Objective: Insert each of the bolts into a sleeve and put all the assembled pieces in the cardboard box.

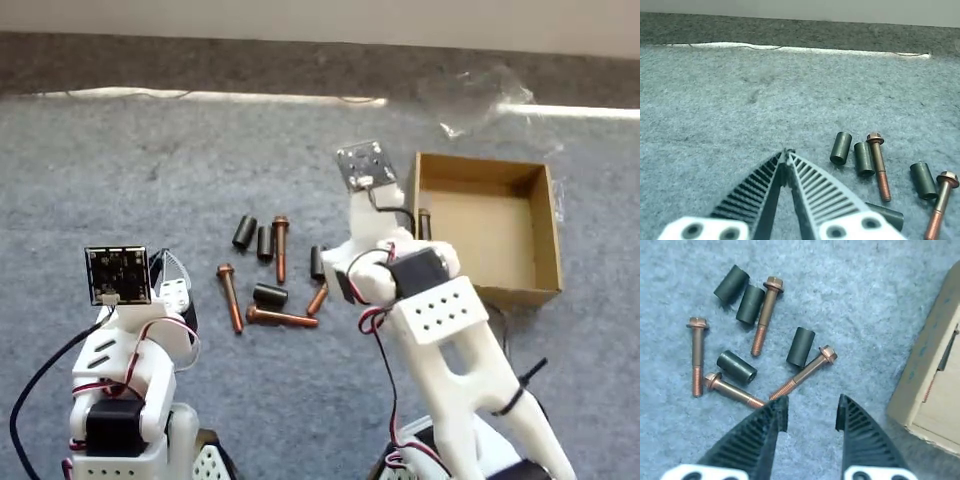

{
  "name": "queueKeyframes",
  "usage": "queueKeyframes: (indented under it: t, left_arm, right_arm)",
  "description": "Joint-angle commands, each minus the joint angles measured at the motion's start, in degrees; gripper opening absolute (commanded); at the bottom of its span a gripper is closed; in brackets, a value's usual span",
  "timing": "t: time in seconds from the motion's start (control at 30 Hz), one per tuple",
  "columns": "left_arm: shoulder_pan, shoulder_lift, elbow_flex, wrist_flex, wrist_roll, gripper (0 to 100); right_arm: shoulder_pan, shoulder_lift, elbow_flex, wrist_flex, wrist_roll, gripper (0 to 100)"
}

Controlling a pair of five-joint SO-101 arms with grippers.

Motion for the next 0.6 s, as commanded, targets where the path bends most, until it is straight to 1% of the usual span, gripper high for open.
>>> queueKeyframes:
  t: [0.0,0.17,0.3,0.57]
  left_arm:
    - [-0.40,-0.57,-2.51,0.26,-0.44,1]
    - [-0.40,-0.57,-2.42,0.35,-0.44,1]
    - [-0.48,-0.57,-1.80,0.09,-0.44,1]
    - [-0.48,-0.57,-0.66,-0.09,-0.44,1]
  right_arm:
    - [-1.89,5.93,-8.13,3.65,-3.16,14.2]
    - [-5.76,16.75,-15.52,6.37,-11.52,14.2]
    - [-6.46,23.34,-18.86,6.37,-16.53,14.2]
    - [-6.64,28.79,-19.30,5.67,-20.84,14.2]
